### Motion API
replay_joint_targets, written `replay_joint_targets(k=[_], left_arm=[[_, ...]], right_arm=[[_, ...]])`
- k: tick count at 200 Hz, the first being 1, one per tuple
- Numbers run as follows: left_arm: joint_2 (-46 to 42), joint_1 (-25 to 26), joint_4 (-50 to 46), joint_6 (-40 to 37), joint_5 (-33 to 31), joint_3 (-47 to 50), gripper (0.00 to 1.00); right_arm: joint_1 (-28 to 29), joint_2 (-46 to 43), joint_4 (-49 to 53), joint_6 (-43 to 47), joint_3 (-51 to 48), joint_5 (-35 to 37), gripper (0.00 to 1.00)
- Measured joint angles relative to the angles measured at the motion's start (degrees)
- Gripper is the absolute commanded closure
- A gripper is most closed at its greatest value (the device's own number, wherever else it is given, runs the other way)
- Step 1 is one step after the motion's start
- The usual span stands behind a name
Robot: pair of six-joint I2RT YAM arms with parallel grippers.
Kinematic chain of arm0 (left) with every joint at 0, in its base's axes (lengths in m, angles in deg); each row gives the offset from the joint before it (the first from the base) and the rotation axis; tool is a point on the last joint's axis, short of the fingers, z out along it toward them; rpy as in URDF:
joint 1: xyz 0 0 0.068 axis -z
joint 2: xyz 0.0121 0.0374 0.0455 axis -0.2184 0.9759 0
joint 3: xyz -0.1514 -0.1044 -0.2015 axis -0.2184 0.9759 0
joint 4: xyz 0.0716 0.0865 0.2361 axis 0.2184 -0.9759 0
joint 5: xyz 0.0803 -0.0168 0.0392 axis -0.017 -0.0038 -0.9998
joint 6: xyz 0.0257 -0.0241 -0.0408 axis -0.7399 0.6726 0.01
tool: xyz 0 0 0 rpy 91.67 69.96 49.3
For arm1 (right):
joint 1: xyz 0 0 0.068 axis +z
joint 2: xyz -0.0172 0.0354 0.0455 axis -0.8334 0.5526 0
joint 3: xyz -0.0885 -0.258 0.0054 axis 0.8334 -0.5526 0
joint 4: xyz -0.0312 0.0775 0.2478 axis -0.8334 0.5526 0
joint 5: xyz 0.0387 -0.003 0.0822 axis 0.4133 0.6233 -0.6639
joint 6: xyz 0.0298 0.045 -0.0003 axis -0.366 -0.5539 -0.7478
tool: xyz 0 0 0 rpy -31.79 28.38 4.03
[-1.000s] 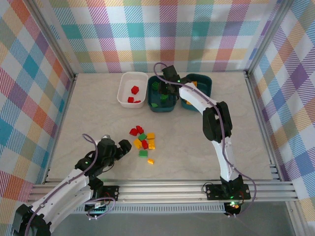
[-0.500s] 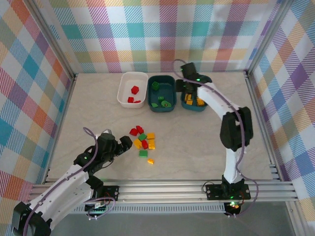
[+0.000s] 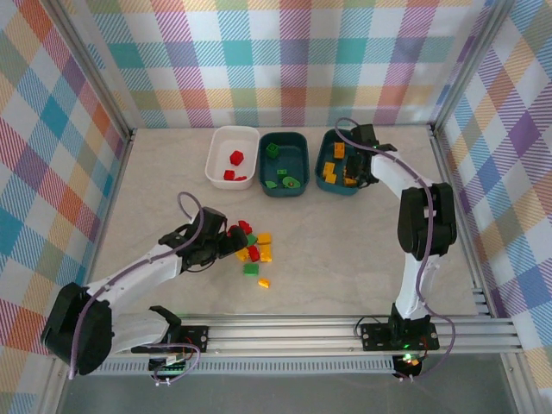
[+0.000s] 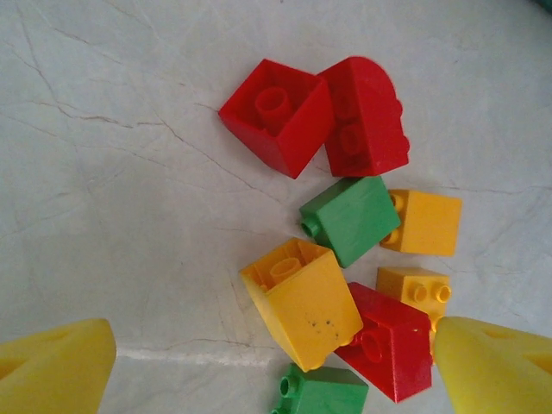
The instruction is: Sort the legos into containers by color
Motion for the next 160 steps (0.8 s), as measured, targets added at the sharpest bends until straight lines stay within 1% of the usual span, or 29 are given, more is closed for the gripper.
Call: replay_joint_targets(k=[31, 59, 101, 125, 160], left_arm=[[2.25, 1.01, -0.28, -0.11, -0.07, -2.27, 0.06], [3.39, 1.44, -0.28, -0.55, -0.09, -4.15, 0.06], [5.18, 1.66, -0.35, -0.74, -0.11, -4.94, 0.06], [5.53, 1.81, -0.35, -0.76, -0.09, -5.22, 0.06], [5.90, 1.81, -0.61, -1.18, -0.11, -6.45, 0.06]], right_arm=[[0.00, -0.33, -1.62, 0.68, -1.44, 0.76, 0.68], [-0.33, -0.35, -3.13, 2.14, -1.90, 0.04, 0.76], [-0.31, -1.46, -6.45, 3.93, -3.93, -1.07, 0.78], [-0.31, -2.78, -7.89, 5.09, -5.90, -2.36, 0.82], [0.11, -5.49, -10.82, 9.64, -10.23, -4.52, 0.84]])
